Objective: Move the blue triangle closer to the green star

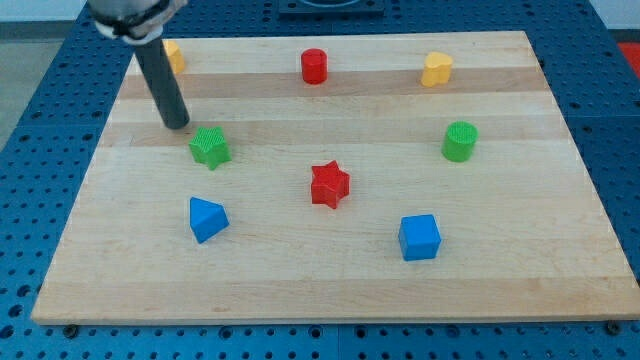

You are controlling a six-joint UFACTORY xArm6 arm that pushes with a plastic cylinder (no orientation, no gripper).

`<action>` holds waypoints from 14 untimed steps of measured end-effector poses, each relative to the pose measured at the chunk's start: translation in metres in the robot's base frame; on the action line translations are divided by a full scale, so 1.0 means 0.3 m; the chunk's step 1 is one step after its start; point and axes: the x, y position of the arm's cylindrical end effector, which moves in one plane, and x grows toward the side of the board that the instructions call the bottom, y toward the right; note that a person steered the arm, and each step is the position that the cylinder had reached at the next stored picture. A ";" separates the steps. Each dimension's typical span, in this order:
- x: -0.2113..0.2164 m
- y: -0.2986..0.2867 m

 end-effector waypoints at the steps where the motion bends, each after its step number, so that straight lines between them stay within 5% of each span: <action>1: 0.195 -0.005; 4: 0.485 0.044; 11: 0.485 0.429; 14: 0.266 0.469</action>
